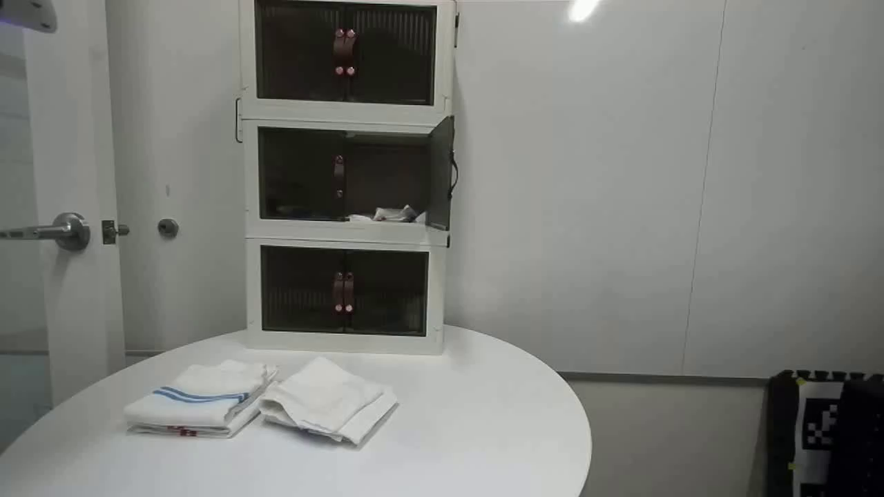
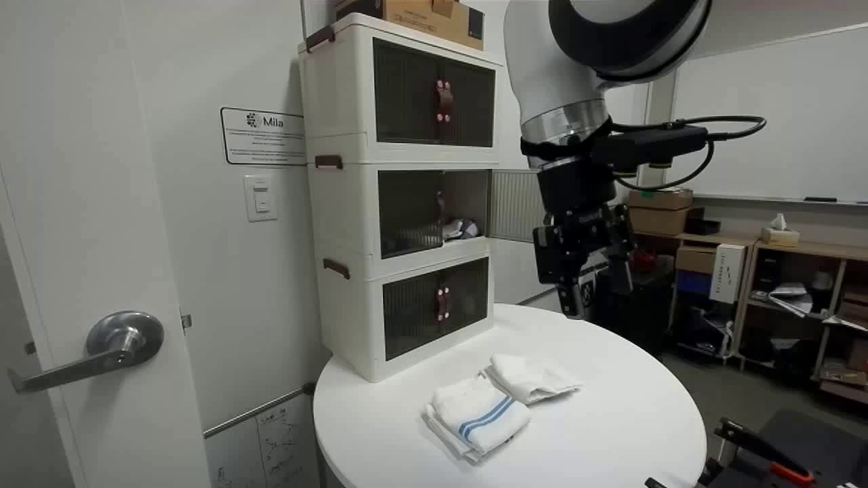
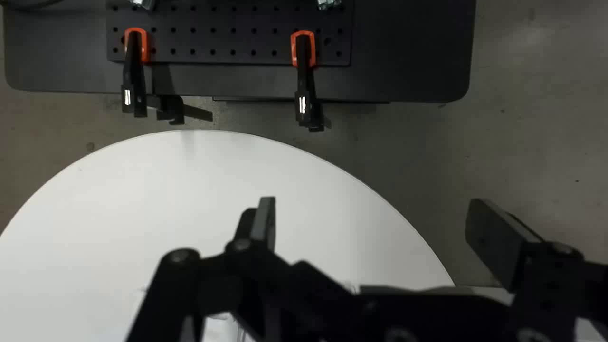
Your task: Open the left door of the middle shelf
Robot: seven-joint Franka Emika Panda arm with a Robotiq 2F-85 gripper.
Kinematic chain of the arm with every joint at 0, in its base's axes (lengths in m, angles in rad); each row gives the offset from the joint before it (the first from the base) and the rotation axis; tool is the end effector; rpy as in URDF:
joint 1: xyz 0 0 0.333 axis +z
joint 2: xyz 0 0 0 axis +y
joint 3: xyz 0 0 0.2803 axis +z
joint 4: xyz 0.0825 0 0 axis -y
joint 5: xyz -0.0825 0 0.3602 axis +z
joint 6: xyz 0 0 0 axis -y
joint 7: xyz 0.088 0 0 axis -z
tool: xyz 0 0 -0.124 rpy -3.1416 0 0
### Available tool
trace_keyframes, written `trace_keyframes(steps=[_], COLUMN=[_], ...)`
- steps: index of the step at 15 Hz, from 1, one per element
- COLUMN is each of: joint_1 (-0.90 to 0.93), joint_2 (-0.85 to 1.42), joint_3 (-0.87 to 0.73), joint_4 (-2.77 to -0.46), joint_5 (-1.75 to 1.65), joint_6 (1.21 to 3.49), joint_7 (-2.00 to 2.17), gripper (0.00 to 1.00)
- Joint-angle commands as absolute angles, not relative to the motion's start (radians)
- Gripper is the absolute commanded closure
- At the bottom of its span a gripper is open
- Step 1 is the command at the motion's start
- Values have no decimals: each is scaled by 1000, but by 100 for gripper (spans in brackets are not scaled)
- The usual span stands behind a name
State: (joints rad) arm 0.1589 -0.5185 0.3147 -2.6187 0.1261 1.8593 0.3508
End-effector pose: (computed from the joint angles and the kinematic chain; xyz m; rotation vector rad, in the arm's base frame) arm 0.3038 0.1582 0.3564 2.9900 0.0176 -0.3354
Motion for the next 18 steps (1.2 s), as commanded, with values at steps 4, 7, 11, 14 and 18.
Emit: trace_keyframes(steps=[4, 7, 11, 14, 18], joint_1=[173, 173, 122, 80, -12], joint_2=[-516, -516, -484, -422, -306], joint_3=[302, 302, 380, 433, 487], joint_4=[-2617, -2617, -2596, -2565, -2499], joint_5=[120, 120, 1, -105, -322], joint_6=[1858, 1858, 1998, 2164, 2381], joint_7=[357, 357, 562, 717, 972], gripper=[0, 0, 0, 0, 0])
